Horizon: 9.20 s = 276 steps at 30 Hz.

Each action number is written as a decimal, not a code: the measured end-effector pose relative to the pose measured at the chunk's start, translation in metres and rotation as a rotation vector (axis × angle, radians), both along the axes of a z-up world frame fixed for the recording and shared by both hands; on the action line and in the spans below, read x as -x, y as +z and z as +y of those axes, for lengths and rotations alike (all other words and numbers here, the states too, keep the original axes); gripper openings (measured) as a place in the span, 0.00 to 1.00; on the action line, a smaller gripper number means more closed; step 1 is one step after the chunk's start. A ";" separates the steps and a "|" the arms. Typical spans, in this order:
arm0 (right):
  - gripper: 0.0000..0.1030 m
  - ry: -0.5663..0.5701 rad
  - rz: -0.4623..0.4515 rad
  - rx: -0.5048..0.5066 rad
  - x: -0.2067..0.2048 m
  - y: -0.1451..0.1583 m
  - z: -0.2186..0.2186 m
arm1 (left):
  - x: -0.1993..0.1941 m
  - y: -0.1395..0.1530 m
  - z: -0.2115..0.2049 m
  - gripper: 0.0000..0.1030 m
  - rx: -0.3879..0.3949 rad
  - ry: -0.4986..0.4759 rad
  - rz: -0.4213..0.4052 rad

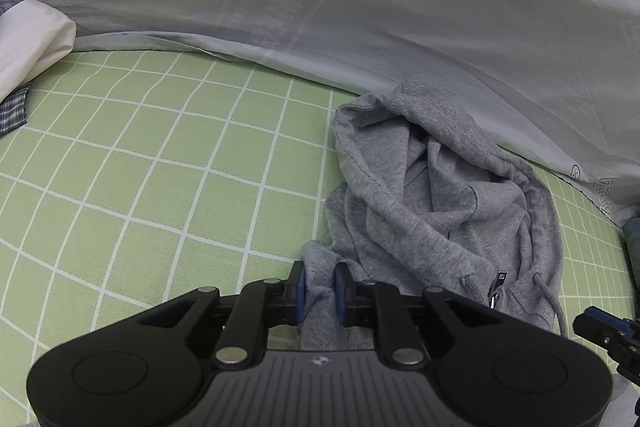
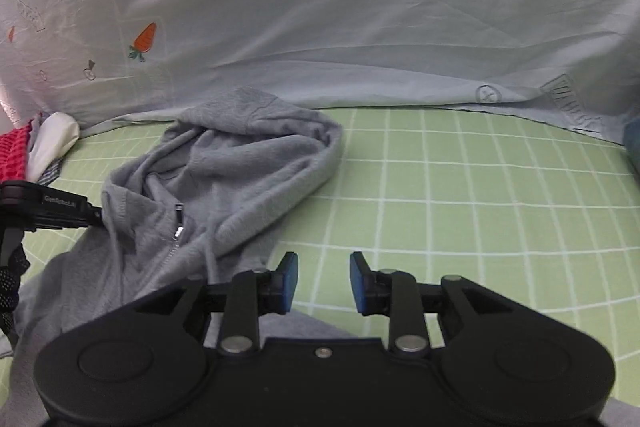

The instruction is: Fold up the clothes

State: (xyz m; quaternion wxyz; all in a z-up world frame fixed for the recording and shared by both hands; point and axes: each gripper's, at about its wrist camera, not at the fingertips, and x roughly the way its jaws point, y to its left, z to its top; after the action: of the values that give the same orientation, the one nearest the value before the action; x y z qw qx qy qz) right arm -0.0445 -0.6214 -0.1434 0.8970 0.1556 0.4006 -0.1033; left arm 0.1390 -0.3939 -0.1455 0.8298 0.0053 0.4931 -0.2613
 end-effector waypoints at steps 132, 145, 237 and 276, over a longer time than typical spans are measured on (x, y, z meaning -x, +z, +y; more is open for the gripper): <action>1.00 -0.393 -0.046 0.271 0.176 -0.026 0.353 | 0.163 0.038 0.359 0.73 -0.033 -0.013 -0.160; 1.00 -0.204 -0.131 0.307 0.107 0.040 0.394 | 0.143 0.042 0.401 0.76 0.067 0.099 -0.073; 0.04 -0.142 -0.094 0.120 0.177 0.020 0.140 | 0.223 -0.002 0.169 1.00 -0.344 0.137 -0.014; 0.00 -0.850 -0.110 0.371 0.314 0.046 -0.079 | 0.213 -0.013 0.174 1.00 -0.321 0.139 0.052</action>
State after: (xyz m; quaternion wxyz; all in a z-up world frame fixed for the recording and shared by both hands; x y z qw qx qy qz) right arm -0.3582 -0.7007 -0.0977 0.8078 0.1481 0.2278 -0.5232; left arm -0.0739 -0.2195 -0.1582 0.8213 0.0967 0.5490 -0.1213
